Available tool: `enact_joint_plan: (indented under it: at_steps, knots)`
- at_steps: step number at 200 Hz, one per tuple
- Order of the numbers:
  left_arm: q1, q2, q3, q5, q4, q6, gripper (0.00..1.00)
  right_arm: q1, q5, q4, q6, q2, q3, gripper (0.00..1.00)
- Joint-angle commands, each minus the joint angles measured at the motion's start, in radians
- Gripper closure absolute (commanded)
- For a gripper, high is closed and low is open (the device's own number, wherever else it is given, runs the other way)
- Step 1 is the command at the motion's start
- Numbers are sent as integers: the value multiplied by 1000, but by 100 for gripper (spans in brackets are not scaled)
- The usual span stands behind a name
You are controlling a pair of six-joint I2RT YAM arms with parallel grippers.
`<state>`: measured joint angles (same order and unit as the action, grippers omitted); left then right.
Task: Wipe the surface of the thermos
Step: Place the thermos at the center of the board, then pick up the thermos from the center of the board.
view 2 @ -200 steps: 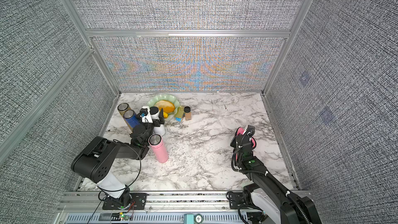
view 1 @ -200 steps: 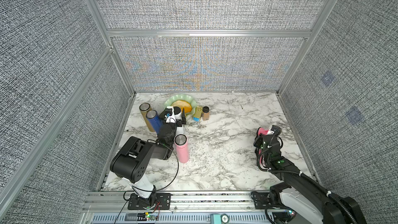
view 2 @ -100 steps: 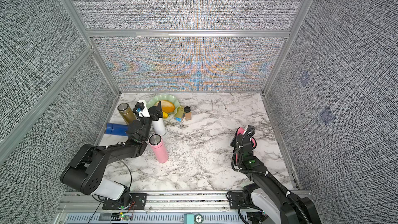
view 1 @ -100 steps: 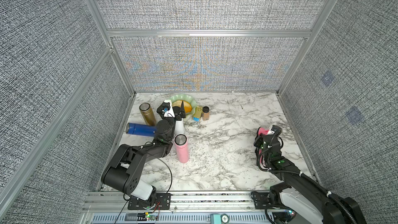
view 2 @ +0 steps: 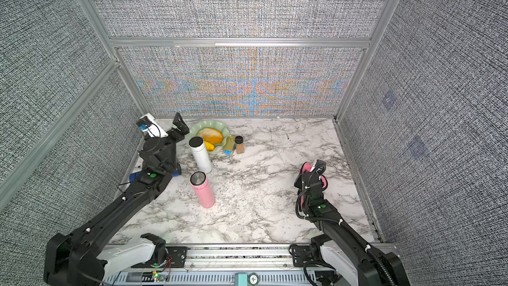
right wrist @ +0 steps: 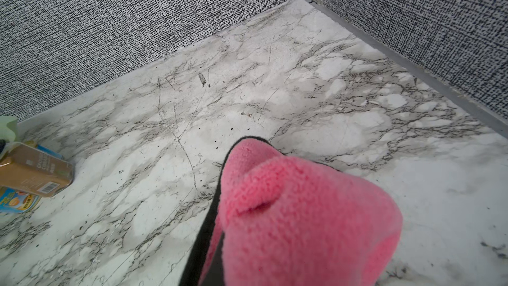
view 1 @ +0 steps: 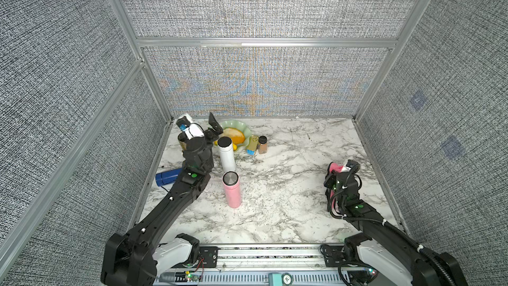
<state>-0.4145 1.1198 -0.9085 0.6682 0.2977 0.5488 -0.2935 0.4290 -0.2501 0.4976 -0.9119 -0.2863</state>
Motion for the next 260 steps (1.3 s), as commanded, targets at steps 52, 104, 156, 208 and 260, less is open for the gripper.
enact_joint_plan:
  at_steps: [52,104,156,208,260]
  knots:
    - [2,-97,58,261,-744,445,1,2,-26,-21,-2,29,20,100]
    - [55,-23,97,274,-843,551,1,5,-46,-16,-10,-11,-1,100]
    - [422,145,125,-141,-626,443,11,4,-47,-17,-11,-3,5,100]
    - [599,180,209,-376,-403,415,12,4,-55,-10,-13,-39,-17,100]
    - [707,255,193,-462,-381,463,12,4,-57,-5,-13,-36,-17,100]
